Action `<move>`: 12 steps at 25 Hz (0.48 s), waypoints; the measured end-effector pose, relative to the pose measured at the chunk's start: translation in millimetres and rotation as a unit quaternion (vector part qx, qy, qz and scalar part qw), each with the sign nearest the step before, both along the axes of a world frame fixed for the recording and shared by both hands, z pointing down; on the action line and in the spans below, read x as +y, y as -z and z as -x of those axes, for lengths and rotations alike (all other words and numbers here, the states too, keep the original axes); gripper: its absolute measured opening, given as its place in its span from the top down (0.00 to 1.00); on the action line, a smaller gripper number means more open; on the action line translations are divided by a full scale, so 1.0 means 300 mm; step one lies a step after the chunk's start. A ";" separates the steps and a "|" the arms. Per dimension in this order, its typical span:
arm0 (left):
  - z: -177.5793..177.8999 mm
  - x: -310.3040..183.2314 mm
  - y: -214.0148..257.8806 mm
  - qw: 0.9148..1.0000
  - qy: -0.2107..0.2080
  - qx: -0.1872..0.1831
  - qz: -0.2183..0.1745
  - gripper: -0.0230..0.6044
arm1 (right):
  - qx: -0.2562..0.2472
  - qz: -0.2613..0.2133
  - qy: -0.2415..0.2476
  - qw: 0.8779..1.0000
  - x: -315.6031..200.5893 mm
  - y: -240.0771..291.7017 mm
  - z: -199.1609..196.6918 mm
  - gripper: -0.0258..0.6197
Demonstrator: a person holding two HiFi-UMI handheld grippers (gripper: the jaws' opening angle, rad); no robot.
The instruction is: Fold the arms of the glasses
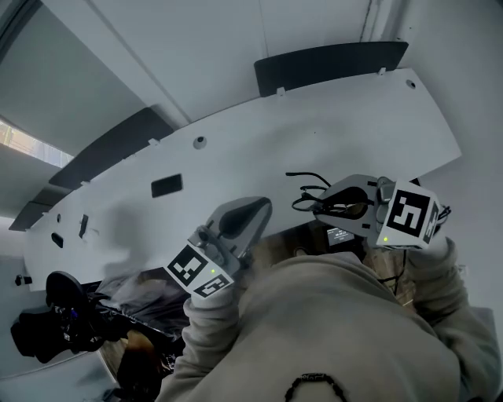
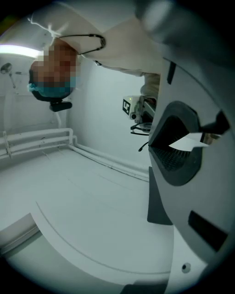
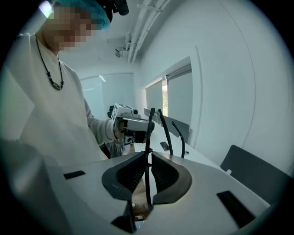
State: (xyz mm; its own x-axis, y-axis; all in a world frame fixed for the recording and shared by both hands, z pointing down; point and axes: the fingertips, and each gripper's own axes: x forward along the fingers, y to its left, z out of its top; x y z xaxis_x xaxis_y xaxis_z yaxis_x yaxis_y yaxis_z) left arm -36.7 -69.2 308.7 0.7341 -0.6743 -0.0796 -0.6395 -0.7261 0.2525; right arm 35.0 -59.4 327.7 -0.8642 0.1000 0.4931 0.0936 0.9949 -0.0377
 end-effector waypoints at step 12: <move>0.050 -0.067 -0.088 0.998 0.012 -0.049 0.027 0.95 | 0.049 -0.024 -0.049 0.997 -0.143 -0.074 0.066 0.87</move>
